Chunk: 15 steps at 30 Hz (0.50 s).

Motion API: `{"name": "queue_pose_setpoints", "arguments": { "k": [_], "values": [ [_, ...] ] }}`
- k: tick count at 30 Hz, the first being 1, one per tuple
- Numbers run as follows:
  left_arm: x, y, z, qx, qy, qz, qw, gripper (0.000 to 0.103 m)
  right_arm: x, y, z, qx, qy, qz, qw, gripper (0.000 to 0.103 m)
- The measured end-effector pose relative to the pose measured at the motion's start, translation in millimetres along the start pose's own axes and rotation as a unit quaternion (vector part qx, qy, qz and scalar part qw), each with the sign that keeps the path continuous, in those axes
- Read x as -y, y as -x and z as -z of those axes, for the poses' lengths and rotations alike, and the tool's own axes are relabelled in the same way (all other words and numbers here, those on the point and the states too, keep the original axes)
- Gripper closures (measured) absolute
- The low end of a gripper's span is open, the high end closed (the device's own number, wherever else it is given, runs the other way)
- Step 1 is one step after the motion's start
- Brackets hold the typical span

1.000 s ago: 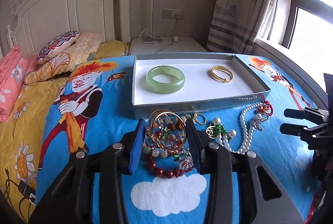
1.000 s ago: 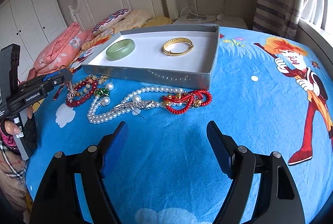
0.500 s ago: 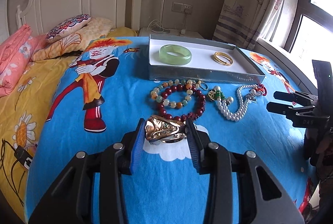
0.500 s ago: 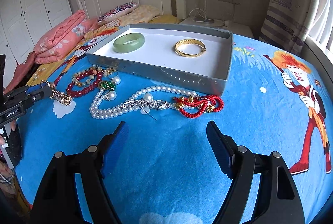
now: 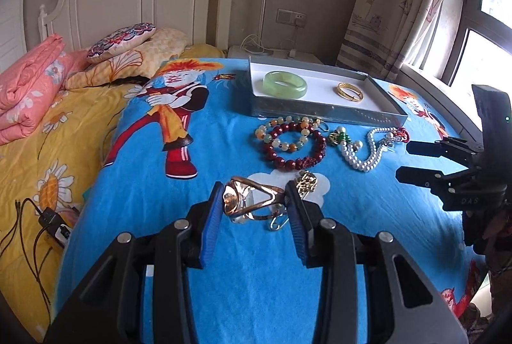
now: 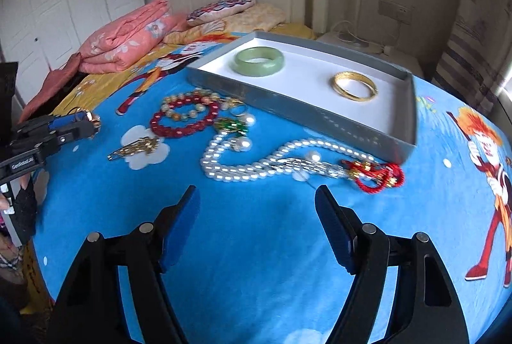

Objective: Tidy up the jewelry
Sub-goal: 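Grasp the gold pin brooch with the right gripper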

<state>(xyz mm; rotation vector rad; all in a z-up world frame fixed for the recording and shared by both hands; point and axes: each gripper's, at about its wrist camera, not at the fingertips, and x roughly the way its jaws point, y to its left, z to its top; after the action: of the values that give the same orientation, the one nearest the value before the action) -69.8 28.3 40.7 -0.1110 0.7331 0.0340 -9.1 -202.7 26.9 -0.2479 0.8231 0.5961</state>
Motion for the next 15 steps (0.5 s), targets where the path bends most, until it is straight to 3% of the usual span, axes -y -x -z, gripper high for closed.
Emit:
{"name": "queue_pose_setpoints", "arguments": {
  "k": [4, 8, 11, 15],
  "values": [
    [-7, -1, 7, -0.016, -0.002, -0.036, 0.9992, 0.065, -48, -18, -17, -0.017, 0.067, -0.055, 0.996, 0.034],
    [-13, 3, 20, -0.021, 0.004, -0.044, 0.9988, 0.065, -81, -41, -29, -0.05, 0.064, -0.089, 0.993, 0.035],
    [-16, 8, 28, -0.016, 0.007, -0.053, 0.9984, 0.065, -96, -55, -32, -0.094, 0.007, -0.065, 0.993, 0.035],
    [-24, 19, 38, -0.006, 0.024, -0.048, 0.9986, 0.065, -116, -59, -34, -0.092, -0.032, -0.028, 0.995, 0.038]
  ]
}}
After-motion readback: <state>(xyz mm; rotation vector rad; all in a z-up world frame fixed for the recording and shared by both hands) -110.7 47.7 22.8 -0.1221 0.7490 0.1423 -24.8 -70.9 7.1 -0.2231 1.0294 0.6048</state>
